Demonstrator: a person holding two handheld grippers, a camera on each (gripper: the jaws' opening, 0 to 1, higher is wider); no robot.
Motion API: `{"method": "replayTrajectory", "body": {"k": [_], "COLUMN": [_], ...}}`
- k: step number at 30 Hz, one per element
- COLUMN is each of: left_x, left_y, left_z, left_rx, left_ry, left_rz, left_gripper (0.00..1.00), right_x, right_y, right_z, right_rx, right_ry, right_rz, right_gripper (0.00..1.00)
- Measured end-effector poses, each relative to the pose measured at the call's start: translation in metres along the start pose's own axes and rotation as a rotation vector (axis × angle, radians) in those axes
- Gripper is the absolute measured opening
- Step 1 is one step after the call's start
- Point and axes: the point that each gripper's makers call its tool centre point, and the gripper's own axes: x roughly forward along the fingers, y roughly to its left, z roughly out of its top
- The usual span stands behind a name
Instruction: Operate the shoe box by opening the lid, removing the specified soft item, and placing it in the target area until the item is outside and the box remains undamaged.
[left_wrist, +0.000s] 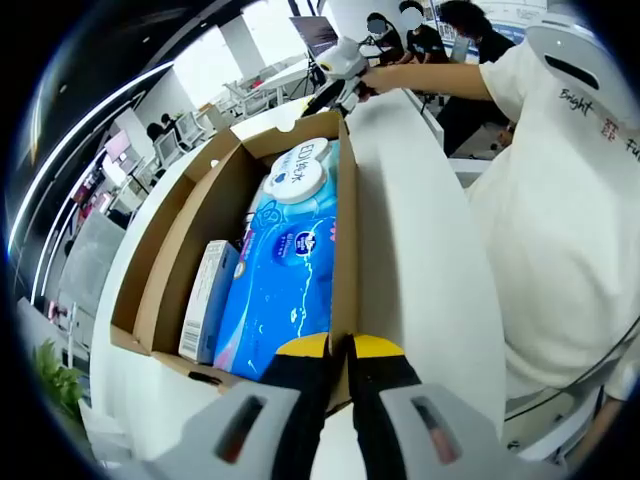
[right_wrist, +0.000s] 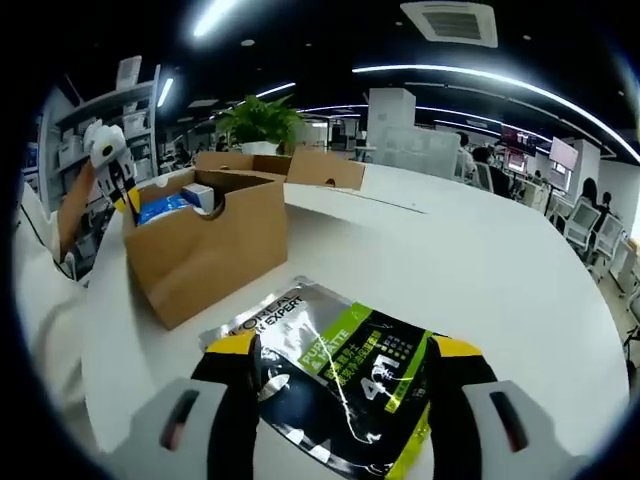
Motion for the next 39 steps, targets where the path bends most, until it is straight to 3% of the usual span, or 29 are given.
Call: {"method": "replayTrajectory", "body": {"k": [10,12,13,26,39], "left_x": [0.0,0.0,0.0,0.0,0.0], "left_y": [0.0,0.0,0.0,0.0,-0.001], "left_z": [0.0,0.001,0.001,0.001,0.001], "left_rx": [-0.001,0.0,0.0,0.002,0.002], "left_ry": [0.0,0.0,-0.001,-0.006,-0.009], "left_rz": [-0.001,-0.001,0.0,0.004,0.007], "left_gripper": [0.06,0.06,0.06,0.06,0.06], "right_x": [0.005,0.005,0.006,0.007,0.009], "right_y": [0.002,0.002,0.0,-0.001,-0.001], "right_z": [-0.012,-0.016,-0.014,-0.015,-0.011], "right_rx": [0.048,0.106,0.065,0.092,0.095], "right_ry": [0.042,0.053,0.045,0.027,0.035], "right_rz": [0.001,-0.002,-0.002,-0.049,-0.023], "right_gripper": [0.69,0.69,0.69,0.68,0.68]}}
